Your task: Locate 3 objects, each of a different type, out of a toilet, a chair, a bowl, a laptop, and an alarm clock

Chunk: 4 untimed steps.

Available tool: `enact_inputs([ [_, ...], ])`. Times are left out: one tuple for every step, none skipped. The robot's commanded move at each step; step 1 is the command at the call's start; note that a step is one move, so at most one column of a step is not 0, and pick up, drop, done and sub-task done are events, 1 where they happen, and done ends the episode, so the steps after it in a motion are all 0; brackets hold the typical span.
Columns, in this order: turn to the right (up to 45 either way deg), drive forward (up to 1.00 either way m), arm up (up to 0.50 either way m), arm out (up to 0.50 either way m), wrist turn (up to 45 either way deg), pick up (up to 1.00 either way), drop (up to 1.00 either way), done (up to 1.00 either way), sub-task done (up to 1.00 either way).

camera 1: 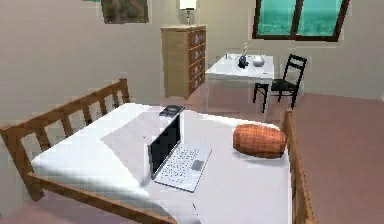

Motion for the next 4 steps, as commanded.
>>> enact_inputs([
  [0.0,0.0,0.0,0.0,0.0,0.0,0.0,0.0,1.0],
  [45.0,0.0,0.0,0.0,0.0,0.0,0.0,0.0,0.0],
  [30.0,0.0,0.0,0.0,0.0,0.0,0.0,0.0,0.0],
  [0.0,0.95,0.0,0.0,0.0,0.0,0.0,0.0,0.0],
])
